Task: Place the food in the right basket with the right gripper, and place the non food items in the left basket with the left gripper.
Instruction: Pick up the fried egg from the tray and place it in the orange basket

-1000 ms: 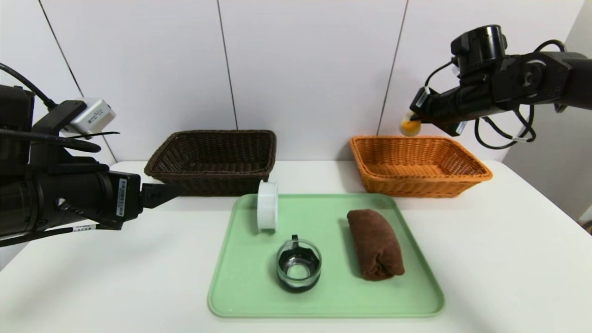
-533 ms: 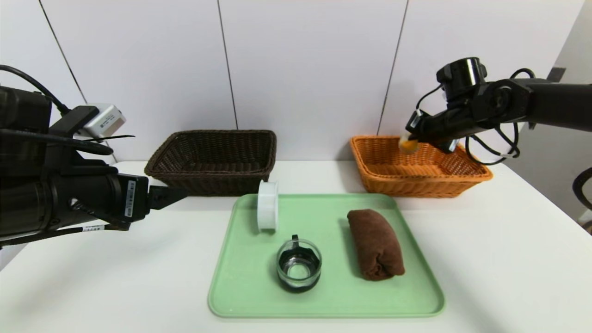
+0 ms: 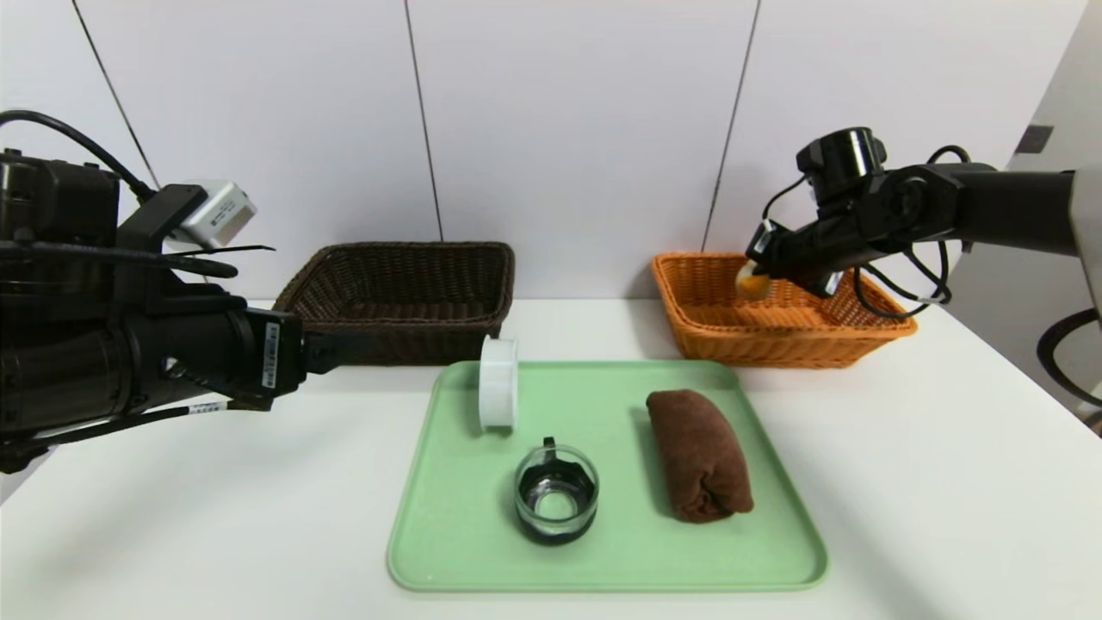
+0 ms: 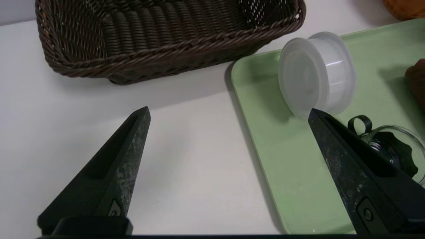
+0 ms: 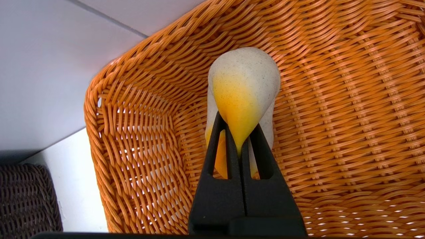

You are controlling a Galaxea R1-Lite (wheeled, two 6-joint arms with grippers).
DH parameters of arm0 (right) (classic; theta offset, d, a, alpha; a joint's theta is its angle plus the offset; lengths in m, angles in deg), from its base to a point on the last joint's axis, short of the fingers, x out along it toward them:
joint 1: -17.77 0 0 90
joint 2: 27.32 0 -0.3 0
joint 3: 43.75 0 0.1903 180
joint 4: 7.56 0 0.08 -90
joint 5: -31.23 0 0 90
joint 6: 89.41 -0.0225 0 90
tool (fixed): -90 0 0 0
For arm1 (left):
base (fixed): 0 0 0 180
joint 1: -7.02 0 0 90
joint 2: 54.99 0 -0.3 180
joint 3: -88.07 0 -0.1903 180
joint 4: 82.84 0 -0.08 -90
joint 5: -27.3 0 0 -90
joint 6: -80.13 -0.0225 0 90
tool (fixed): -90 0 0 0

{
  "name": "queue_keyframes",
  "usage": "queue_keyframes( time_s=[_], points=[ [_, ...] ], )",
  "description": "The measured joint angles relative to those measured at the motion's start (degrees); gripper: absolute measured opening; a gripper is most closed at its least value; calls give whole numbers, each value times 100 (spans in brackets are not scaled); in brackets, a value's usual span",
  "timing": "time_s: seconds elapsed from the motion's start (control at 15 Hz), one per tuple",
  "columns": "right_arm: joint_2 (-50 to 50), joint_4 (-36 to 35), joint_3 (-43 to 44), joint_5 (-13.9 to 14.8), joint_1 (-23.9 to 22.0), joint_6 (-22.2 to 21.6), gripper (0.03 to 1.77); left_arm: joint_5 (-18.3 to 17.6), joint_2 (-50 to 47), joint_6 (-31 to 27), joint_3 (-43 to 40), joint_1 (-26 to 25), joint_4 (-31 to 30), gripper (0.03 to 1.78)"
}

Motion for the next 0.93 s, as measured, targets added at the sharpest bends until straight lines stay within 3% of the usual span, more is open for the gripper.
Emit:
queue_keyframes(
  time_s=[0.2, 0.27, 0.47, 0.6, 0.93],
  points=[
    [-2, 0, 0, 1, -5, -5, 6, -6, 12, -30, -39, 35, -507, 169],
    [-2, 9, 0, 1, -2, 0, 13, -15, 11, -34, -55, 39, -496, 169],
    [23, 29, -9, 23, 4, 52, 62, -20, 0, -28, -72, 39, -474, 169],
    [59, 55, -11, 98, -2, 319, 87, -22, -13, -17, -74, 39, -460, 169],
    [260, 167, -11, 89, 105, 516, 127, -20, -57, 5, -61, 37, -262, 169]
  ],
)
